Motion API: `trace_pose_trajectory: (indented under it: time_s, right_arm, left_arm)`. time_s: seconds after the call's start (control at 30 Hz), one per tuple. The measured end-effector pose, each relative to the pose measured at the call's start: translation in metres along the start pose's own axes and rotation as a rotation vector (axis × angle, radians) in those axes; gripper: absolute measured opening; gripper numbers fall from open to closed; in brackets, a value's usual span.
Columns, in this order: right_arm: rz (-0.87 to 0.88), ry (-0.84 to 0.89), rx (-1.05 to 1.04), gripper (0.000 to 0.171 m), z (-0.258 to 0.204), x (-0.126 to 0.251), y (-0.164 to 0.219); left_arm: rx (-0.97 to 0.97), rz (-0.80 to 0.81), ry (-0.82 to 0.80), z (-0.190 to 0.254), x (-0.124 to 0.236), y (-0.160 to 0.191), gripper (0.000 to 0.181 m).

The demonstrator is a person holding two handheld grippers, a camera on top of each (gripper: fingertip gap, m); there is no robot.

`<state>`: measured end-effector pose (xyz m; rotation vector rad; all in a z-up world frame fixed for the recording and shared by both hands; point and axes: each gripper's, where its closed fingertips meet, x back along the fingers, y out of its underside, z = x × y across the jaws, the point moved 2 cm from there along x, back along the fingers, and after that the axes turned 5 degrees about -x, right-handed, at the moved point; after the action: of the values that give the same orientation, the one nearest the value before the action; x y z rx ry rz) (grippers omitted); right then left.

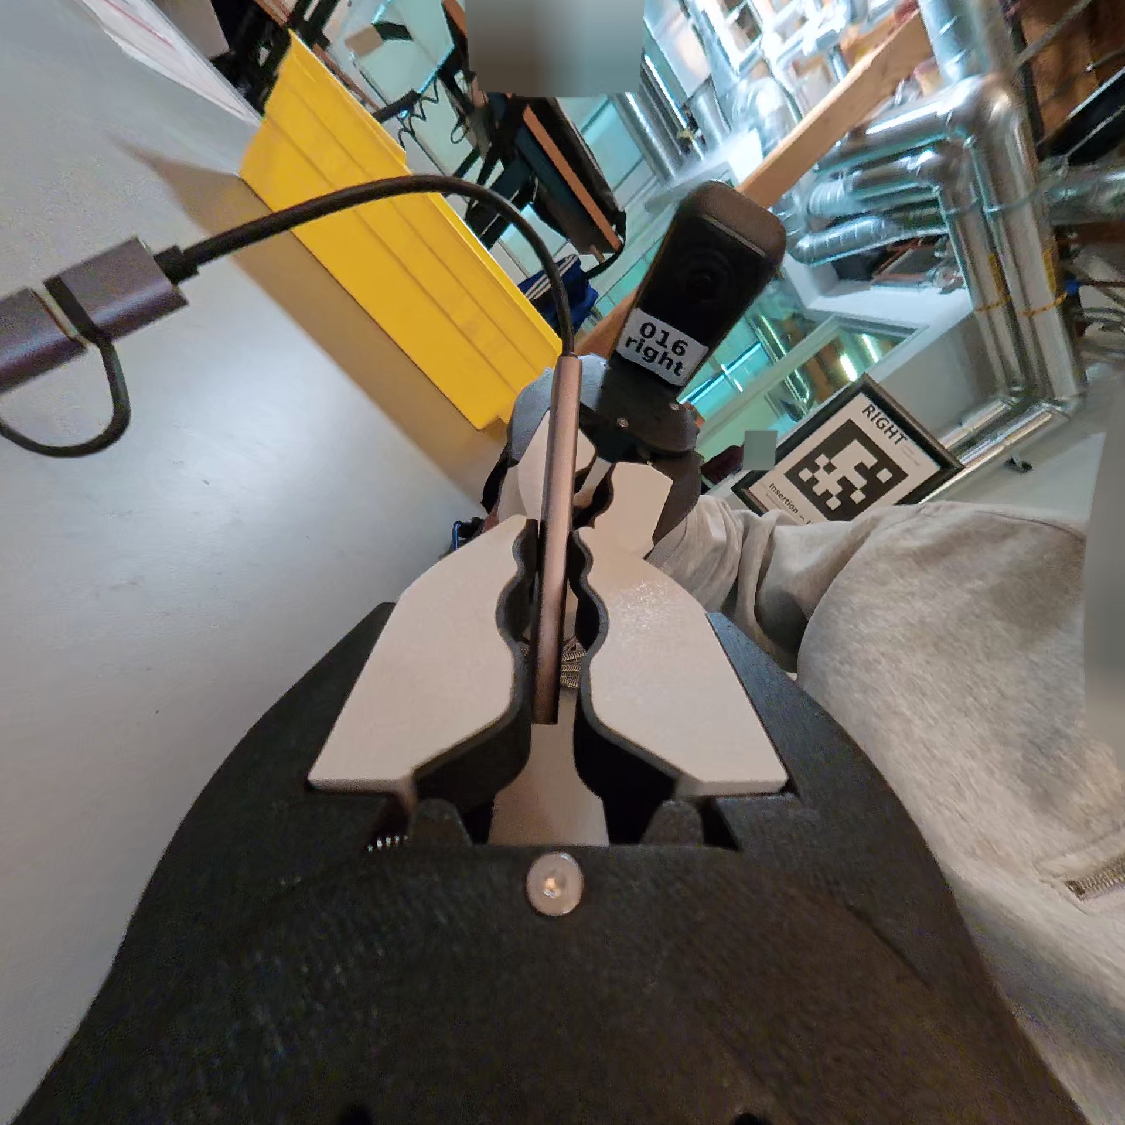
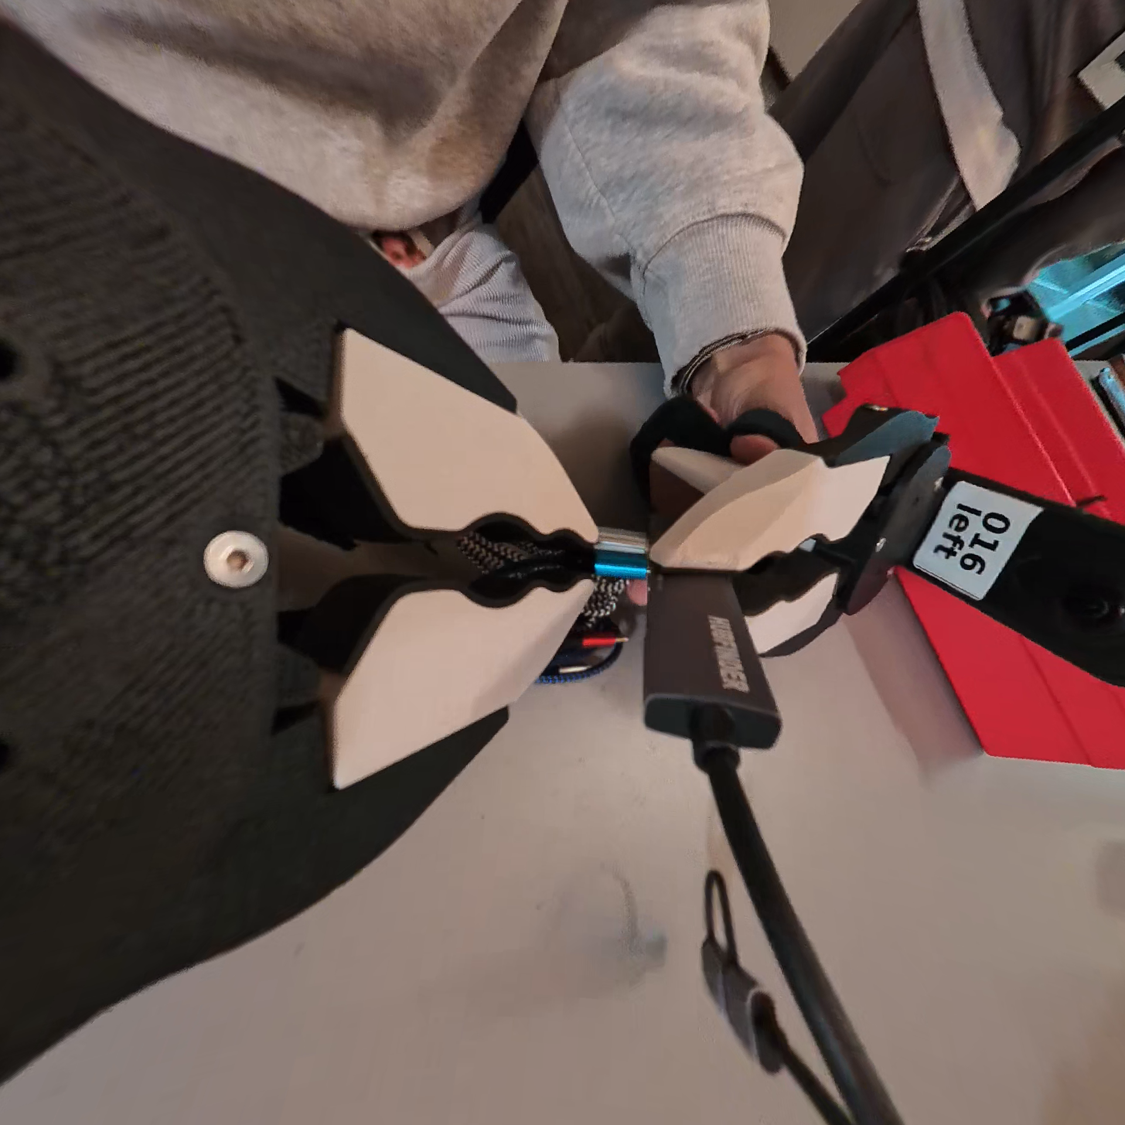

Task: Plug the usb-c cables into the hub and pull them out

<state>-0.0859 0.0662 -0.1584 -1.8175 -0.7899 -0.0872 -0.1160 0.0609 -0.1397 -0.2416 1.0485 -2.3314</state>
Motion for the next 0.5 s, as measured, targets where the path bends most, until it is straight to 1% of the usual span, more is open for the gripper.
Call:
trace_pose_trajectory:
  time_s: [0.1, 0.17, 0.23, 0.33, 0.4, 0.43, 0.47, 0.5]
  right_arm:
    - [-0.049, 0.057, 0.086, 0.005, 0.004, 0.001, 0.006]
    - [-0.082, 0.099, 0.15, 0.005, 0.006, 0.002, 0.011]
    - [-0.119, 0.121, 0.204, 0.006, 0.008, 0.004, 0.014]
    - [-0.22, 0.082, 0.231, 0.006, 0.008, 0.006, 0.025]
    - [-0.244, 0.059, 0.218, 0.006, 0.009, 0.008, 0.027]
    - [-0.241, 0.046, 0.212, 0.006, 0.009, 0.009, 0.027]
    - [-0.235, 0.041, 0.21, 0.006, 0.009, 0.011, 0.026]
    - [-0.229, 0.042, 0.21, 0.005, 0.01, 0.012, 0.025]
  left_arm:
    - [0.018, 0.021, -0.016, -0.004, 0.002, -0.002, 0.011]
    - [0.042, 0.048, -0.016, -0.006, 0.006, -0.006, 0.019]
    - [0.066, 0.039, -0.007, -0.007, 0.008, -0.005, 0.023]
    - [0.07, -0.066, -0.012, -0.006, 0.0, 0.008, 0.027]
    - [0.067, -0.161, -0.041, -0.008, -0.008, 0.019, 0.027]
    - [0.064, -0.2, -0.058, -0.009, -0.01, 0.024, 0.026]
    - [0.061, -0.224, -0.082, -0.011, -0.011, 0.026, 0.016]
    - [0.06, -0.225, -0.093, -0.012, -0.012, 0.027, 0.015]
